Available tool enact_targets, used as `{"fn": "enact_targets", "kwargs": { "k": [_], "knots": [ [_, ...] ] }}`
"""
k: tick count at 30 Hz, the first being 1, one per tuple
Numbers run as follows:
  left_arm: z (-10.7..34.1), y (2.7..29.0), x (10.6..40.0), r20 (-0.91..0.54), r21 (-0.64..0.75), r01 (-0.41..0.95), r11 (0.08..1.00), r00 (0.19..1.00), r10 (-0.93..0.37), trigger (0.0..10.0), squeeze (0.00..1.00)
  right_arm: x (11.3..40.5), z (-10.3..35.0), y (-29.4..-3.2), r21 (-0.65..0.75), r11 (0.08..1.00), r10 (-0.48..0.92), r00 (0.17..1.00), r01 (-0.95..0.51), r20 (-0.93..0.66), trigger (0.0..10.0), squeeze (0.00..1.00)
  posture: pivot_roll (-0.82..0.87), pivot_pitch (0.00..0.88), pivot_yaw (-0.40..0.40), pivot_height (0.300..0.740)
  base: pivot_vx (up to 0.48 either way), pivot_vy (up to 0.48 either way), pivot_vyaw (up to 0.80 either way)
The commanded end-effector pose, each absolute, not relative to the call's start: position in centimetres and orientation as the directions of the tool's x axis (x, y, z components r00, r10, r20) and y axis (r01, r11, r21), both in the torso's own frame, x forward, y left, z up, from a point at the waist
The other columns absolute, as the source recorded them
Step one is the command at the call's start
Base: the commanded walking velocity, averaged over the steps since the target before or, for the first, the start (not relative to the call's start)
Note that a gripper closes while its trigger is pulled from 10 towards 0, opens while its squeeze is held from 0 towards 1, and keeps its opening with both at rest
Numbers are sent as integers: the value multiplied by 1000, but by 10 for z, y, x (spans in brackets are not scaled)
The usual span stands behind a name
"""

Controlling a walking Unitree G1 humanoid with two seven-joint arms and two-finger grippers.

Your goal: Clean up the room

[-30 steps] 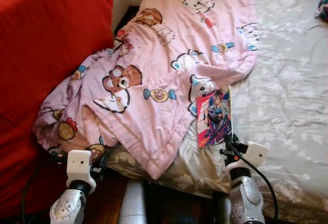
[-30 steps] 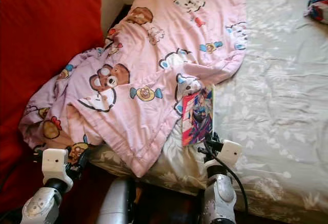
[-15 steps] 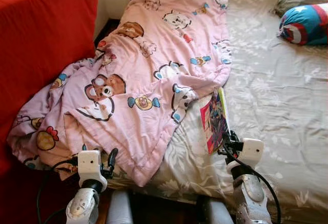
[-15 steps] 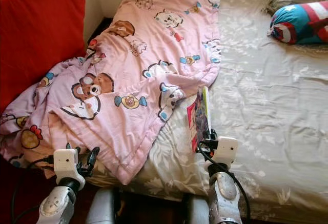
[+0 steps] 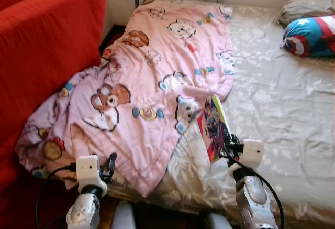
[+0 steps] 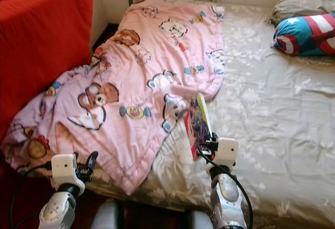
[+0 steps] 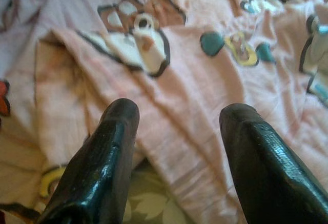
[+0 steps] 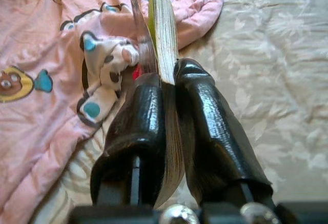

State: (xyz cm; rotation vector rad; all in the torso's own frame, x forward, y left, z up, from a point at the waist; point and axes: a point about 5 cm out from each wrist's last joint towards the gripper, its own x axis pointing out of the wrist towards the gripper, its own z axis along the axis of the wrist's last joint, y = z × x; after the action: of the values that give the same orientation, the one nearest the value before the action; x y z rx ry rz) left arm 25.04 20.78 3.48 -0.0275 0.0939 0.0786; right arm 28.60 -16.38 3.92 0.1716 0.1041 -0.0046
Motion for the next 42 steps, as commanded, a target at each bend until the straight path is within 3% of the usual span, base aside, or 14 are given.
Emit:
{"fn": "enact_targets", "kwargs": {
  "k": [1, 24, 42],
  "knots": [
    [32, 208, 249, -103, -29, -88, 996, 991, 85, 10000, 0, 290, 51, -165, 162, 987, 2, 999, 6, -52, 10000, 0, 68, 141, -47, 733, 0, 0, 0],
    [31, 203, 248, -86, -44, -92, 995, 992, 88, 10000, 0, 292, 51, -161, 171, 985, 15, 998, -4, -62, 10000, 0, 74, 121, -78, 740, 0, 0, 0],
    [30, 203, 249, -79, -36, -73, 997, 994, 70, 10000, 0, 289, 46, -160, 169, 986, 12, 997, 2, -80, 10000, 0, 70, 101, -66, 740, 0, 0, -754]
  ]
}}
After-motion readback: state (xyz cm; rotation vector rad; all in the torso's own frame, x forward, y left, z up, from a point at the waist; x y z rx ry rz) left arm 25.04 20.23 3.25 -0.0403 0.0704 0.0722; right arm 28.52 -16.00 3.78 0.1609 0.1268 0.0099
